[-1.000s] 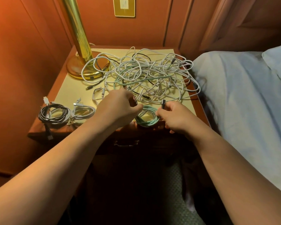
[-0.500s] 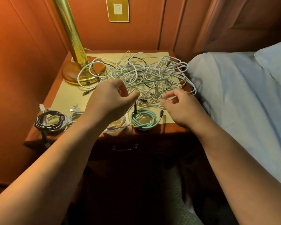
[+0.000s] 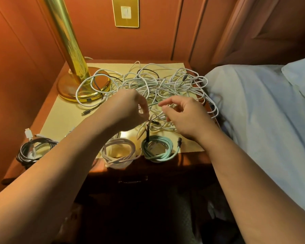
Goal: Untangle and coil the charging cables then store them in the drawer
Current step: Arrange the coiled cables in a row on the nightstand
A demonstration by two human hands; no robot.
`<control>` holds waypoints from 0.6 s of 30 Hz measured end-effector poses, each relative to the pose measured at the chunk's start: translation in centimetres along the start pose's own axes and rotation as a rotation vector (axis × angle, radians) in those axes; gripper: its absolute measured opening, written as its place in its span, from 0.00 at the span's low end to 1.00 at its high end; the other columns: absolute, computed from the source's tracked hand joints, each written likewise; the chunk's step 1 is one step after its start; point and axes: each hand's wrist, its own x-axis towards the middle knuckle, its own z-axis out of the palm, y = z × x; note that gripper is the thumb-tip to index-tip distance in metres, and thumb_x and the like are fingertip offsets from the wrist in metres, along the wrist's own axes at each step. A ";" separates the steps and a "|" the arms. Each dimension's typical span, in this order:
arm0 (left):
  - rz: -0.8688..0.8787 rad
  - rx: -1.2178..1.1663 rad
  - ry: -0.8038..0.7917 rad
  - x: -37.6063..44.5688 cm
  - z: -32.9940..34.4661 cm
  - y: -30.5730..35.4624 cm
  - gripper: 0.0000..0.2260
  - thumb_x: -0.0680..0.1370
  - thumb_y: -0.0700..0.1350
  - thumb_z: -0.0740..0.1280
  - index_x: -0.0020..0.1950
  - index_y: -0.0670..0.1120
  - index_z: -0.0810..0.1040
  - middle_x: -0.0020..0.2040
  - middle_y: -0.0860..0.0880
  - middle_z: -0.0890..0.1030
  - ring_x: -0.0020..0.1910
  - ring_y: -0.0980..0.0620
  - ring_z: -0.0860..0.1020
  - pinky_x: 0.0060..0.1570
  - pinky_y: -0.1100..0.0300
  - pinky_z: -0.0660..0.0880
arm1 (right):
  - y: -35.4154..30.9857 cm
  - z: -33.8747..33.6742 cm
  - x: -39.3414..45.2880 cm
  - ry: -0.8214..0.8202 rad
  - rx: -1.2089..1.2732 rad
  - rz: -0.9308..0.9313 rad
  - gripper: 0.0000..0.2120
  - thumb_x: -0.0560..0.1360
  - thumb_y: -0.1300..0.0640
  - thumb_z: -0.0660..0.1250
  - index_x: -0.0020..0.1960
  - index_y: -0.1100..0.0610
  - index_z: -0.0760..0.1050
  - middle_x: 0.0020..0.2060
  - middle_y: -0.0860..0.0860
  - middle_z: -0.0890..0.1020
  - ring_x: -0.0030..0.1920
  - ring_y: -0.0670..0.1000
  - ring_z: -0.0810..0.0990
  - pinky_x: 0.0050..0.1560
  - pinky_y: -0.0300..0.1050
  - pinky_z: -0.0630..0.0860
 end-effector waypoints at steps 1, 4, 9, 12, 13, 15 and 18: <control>0.018 0.015 -0.019 0.1 0.0 -0.1 0.04 0.77 0.48 0.75 0.47 0.58 0.84 0.37 0.58 0.78 0.36 0.59 0.76 0.33 0.62 0.73 | -0.1 0.2 0.5 -0.039 0.016 0.024 0.06 0.82 0.48 0.68 0.55 0.42 0.83 0.38 0.52 0.86 0.30 0.48 0.75 0.31 0.44 0.74; 0.040 0.101 -0.047 0.5 0.3 -0.2 0.09 0.76 0.47 0.75 0.53 0.59 0.86 0.35 0.61 0.72 0.36 0.60 0.75 0.36 0.62 0.75 | -0.2 1.2 1.7 -0.114 0.008 0.087 0.06 0.81 0.48 0.69 0.52 0.45 0.85 0.35 0.48 0.87 0.27 0.48 0.76 0.32 0.46 0.76; 0.064 0.221 -0.046 0.4 0.9 -0.4 0.17 0.77 0.46 0.73 0.64 0.62 0.82 0.42 0.54 0.79 0.42 0.52 0.80 0.43 0.53 0.83 | -0.2 2.2 2.8 -0.060 -0.055 0.076 0.11 0.80 0.47 0.68 0.43 0.47 0.86 0.36 0.48 0.87 0.32 0.53 0.81 0.39 0.53 0.83; 0.084 0.169 0.056 0.3 0.6 -1.1 0.21 0.76 0.49 0.75 0.67 0.63 0.79 0.44 0.55 0.81 0.41 0.54 0.78 0.45 0.54 0.82 | 0.3 2.4 3.2 -0.017 -0.012 0.099 0.12 0.81 0.46 0.67 0.43 0.48 0.86 0.36 0.47 0.87 0.38 0.53 0.85 0.46 0.58 0.85; 0.084 0.146 0.074 0.2 0.2 -1.3 0.23 0.75 0.51 0.76 0.69 0.63 0.77 0.42 0.57 0.80 0.41 0.54 0.78 0.46 0.54 0.82 | 0.5 2.5 3.4 -0.005 -0.003 0.115 0.14 0.81 0.44 0.67 0.42 0.49 0.85 0.36 0.47 0.87 0.38 0.54 0.86 0.47 0.59 0.84; 0.054 0.131 0.084 0.0 -0.7 -2.1 0.27 0.72 0.58 0.77 0.70 0.64 0.75 0.41 0.59 0.79 0.41 0.54 0.78 0.46 0.54 0.81 | 0.6 2.7 3.5 0.041 -0.015 0.139 0.19 0.80 0.39 0.67 0.41 0.52 0.84 0.35 0.49 0.86 0.37 0.55 0.85 0.47 0.59 0.84; 0.017 0.138 0.186 0.2 -1.4 -3.7 0.22 0.72 0.58 0.78 0.64 0.64 0.80 0.39 0.58 0.80 0.40 0.52 0.78 0.42 0.54 0.79 | 0.7 2.7 3.5 0.087 -0.036 0.153 0.22 0.74 0.32 0.70 0.40 0.51 0.83 0.33 0.48 0.85 0.35 0.53 0.84 0.42 0.54 0.84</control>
